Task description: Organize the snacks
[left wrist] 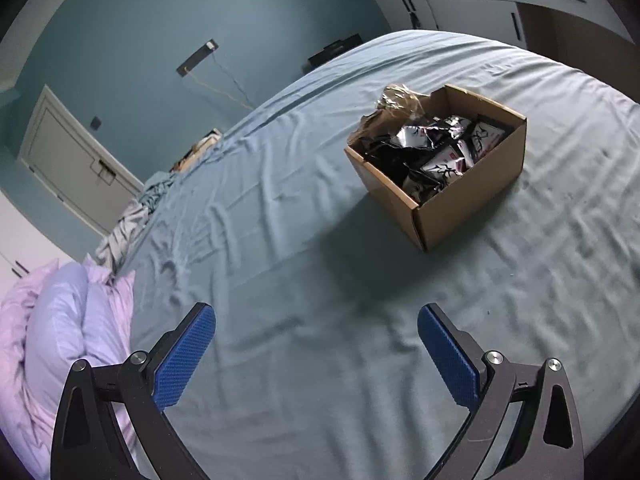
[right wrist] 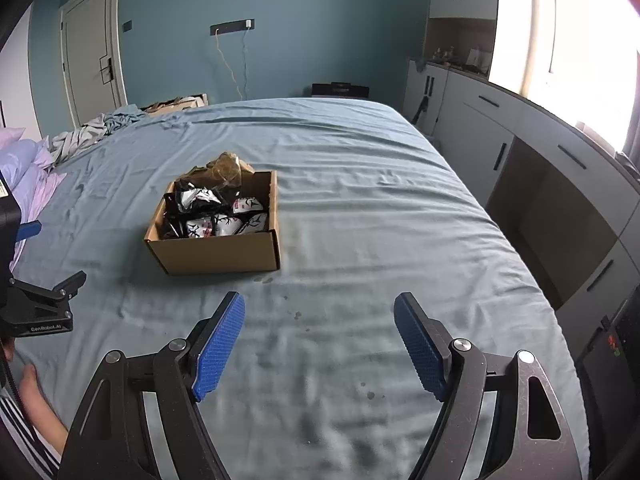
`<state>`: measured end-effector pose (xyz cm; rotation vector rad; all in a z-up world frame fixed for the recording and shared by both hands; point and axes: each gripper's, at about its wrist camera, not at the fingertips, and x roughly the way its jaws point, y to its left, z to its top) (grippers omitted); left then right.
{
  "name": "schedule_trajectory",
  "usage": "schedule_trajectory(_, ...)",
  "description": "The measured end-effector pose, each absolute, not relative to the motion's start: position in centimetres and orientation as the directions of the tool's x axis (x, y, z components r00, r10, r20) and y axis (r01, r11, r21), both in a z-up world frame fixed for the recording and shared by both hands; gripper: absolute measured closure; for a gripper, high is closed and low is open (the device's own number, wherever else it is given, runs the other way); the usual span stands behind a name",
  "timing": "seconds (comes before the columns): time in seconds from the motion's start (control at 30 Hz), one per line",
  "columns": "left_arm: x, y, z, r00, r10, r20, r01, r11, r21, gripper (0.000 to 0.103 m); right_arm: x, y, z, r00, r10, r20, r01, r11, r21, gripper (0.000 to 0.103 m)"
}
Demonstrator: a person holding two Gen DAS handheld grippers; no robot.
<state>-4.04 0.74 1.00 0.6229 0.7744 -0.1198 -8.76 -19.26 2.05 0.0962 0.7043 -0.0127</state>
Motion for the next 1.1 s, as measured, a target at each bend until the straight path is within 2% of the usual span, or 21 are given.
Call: schedule_trajectory(1.1, -3.8, 1.4, 2.1, 0.683, 0.039, -0.729, 0.327, 0.876, 0.353, 0.000, -8.1, -17.3, 2.1, 0.752, 0.032, -0.658, -0.004, 0.999, 0.044, 0.027)
